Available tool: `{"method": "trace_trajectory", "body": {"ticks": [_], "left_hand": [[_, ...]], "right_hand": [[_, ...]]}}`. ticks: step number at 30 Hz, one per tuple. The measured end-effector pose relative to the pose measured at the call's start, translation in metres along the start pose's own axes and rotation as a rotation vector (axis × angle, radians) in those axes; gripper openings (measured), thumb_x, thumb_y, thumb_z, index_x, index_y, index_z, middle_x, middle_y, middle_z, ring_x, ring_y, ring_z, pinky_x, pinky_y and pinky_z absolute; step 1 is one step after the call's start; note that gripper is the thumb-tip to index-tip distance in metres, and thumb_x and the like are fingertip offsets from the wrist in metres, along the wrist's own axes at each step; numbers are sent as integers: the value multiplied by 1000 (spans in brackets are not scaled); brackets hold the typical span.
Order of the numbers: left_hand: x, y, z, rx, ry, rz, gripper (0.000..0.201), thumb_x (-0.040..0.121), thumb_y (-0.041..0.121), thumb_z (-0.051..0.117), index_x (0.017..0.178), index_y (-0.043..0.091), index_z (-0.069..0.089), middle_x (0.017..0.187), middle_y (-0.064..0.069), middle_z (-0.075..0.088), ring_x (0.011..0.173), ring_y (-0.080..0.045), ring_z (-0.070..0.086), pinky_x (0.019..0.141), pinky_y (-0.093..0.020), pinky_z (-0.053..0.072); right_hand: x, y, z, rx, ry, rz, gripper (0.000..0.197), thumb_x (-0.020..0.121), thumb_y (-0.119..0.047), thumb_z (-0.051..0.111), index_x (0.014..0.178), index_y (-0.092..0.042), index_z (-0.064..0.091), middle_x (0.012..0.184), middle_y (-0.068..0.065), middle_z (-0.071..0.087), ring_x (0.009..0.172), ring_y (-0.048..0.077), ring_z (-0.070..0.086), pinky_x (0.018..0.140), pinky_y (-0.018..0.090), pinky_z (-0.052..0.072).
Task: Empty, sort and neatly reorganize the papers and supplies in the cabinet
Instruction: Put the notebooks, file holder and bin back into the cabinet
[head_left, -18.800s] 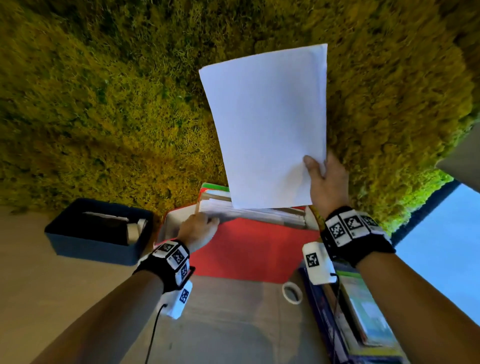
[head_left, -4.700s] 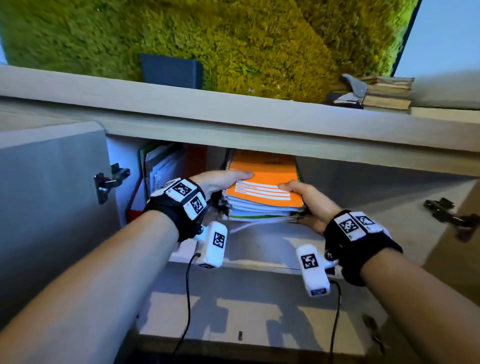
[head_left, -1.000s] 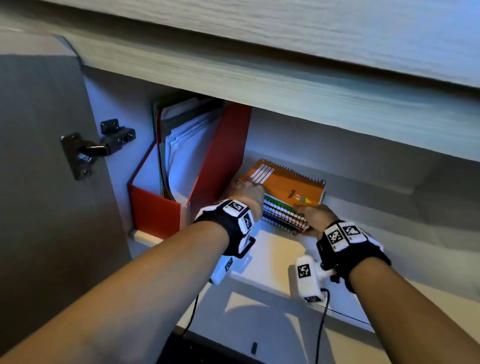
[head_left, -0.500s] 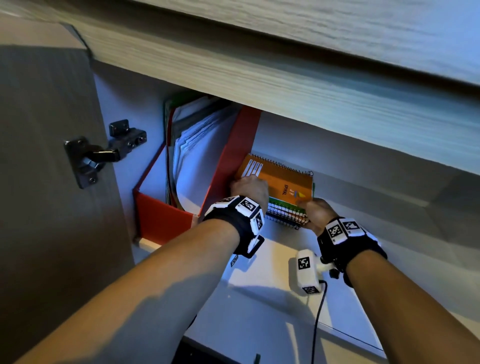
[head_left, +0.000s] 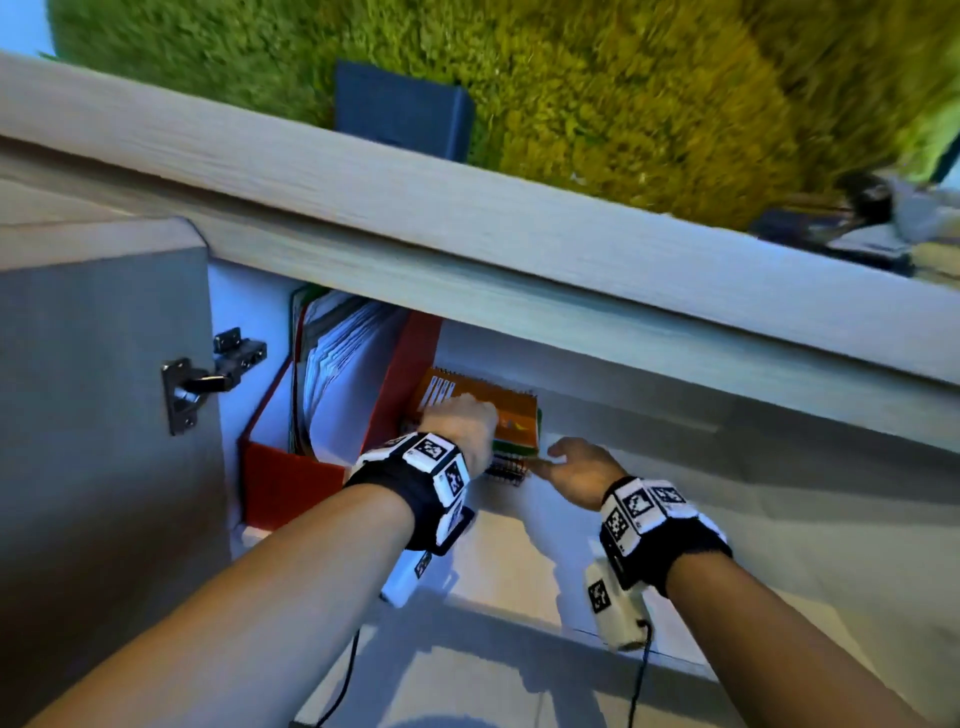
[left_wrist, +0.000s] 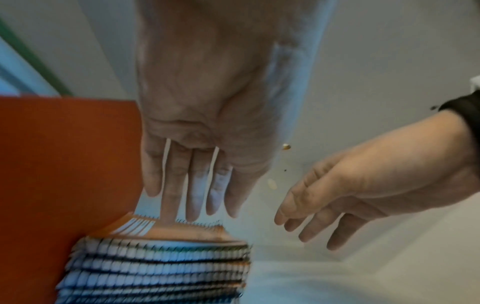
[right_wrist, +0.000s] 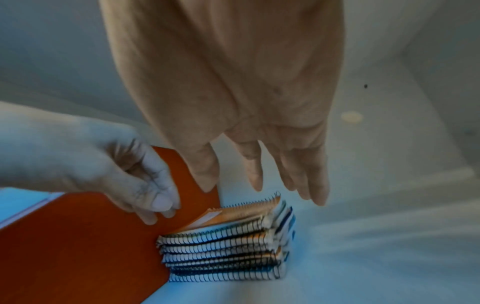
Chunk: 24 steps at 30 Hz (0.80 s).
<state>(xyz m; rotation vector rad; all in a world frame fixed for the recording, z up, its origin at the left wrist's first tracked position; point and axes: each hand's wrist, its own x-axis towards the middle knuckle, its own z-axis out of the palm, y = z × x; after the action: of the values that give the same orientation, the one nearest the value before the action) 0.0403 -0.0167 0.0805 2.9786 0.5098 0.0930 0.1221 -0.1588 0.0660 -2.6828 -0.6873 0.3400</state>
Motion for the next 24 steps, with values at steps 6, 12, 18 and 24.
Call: {"method": "trace_trajectory", "body": {"ticks": [6, 12, 18, 24], "left_hand": [[-65, 42, -53, -71, 106, 191, 31, 88, 31, 65, 115, 15, 65, 123, -15, 59, 111, -36, 59, 90, -40, 50], [-138, 106, -126, -149, -12, 482, 25, 85, 34, 73, 98, 13, 75, 95, -5, 74, 91, -26, 71, 82, -35, 58], [-189, 166, -220, -372, -11, 671, 21, 90, 24, 69, 97, 4, 73, 94, -10, 74, 75, -22, 72, 68, -31, 46], [-169, 213, -300, -298, 186, 637, 29, 90, 27, 69, 107, 3, 70, 102, -6, 73, 64, -12, 68, 61, -23, 53]], "right_hand": [[-99, 9, -54, -81, 78, -133, 38, 92, -42, 58, 112, -11, 67, 118, 6, 66, 109, 23, 60, 88, 29, 44], [-210, 19, -128, -123, 120, -288, 28, 92, -30, 62, 113, -12, 67, 97, 6, 72, 87, 19, 68, 83, 31, 51], [-292, 19, -210, -131, 261, -299, 18, 94, -27, 59, 104, -14, 64, 94, 2, 71, 87, 16, 71, 65, 15, 46], [-303, 32, -305, -245, 432, -170, 28, 94, -34, 58, 106, -10, 66, 98, 3, 72, 86, 16, 71, 72, 27, 49]]}}
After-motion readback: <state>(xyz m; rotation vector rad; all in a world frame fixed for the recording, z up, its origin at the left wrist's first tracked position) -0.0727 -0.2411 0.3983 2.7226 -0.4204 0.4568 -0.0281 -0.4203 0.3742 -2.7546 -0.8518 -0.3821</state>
